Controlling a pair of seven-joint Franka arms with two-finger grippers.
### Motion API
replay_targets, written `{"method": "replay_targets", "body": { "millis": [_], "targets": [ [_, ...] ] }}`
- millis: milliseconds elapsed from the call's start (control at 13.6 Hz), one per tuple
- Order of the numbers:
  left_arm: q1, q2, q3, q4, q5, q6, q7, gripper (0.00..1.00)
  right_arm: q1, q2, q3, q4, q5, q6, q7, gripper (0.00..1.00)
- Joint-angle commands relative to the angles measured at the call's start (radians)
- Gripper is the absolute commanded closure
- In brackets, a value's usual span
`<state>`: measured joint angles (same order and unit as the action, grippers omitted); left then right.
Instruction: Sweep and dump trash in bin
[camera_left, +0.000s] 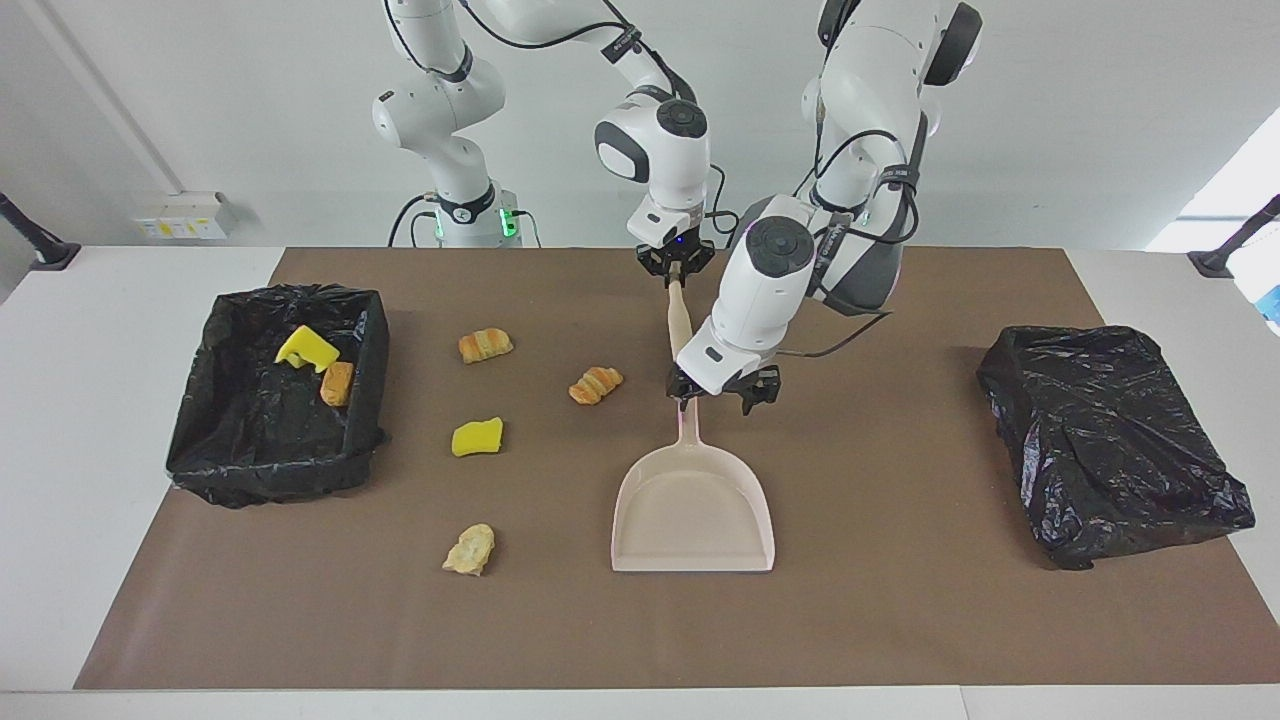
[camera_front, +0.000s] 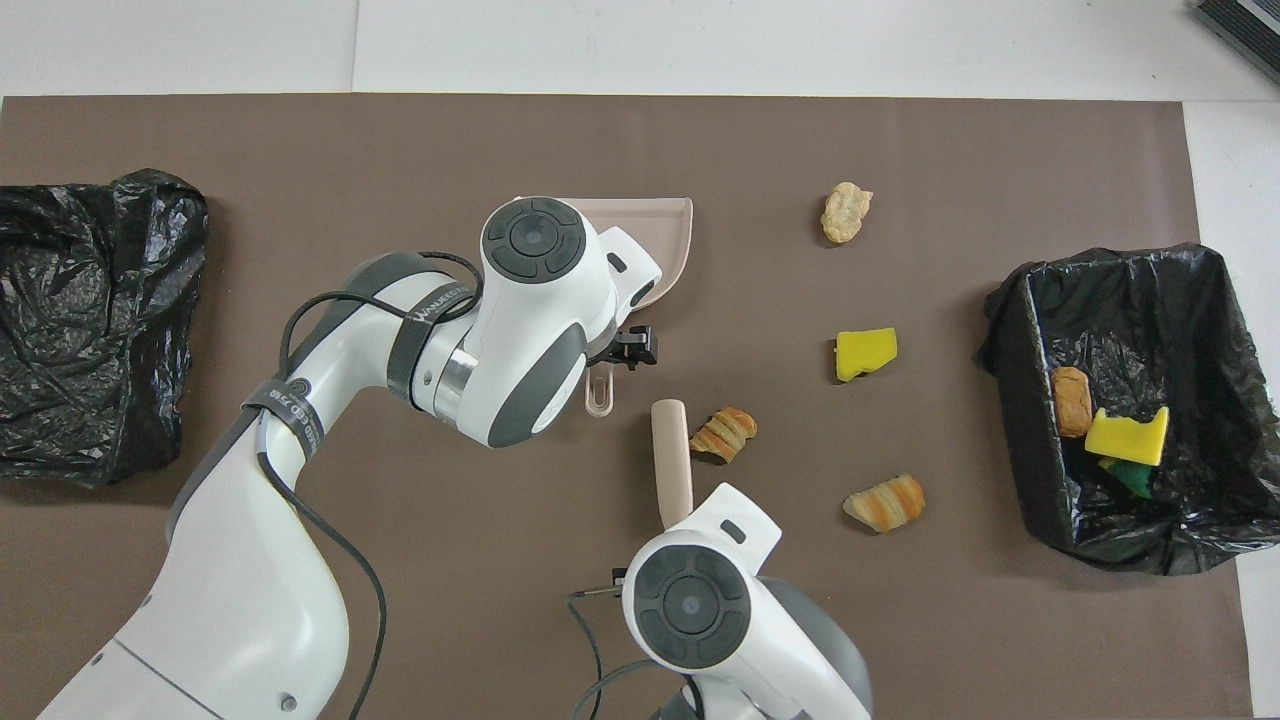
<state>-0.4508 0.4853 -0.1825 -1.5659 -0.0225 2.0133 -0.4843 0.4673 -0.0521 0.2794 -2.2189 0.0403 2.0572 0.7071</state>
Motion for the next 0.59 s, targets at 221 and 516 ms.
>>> {"method": "replay_targets", "body": {
  "millis": [221,516],
  "targets": [
    [-0.011,-0.008,0.009,-0.011,0.007,-0.016,-0.011,1.0,-0.159,-0.092,0.004,-0.022,0.0,-0.057,-0.096,1.0],
    [-0.002,-0.023,0.011,-0.006,0.022,-0.077,0.018,1.0,-0.327,-0.072,0.004,-0.019,-0.034,-0.025,-0.369,1.0]
  ]
}}
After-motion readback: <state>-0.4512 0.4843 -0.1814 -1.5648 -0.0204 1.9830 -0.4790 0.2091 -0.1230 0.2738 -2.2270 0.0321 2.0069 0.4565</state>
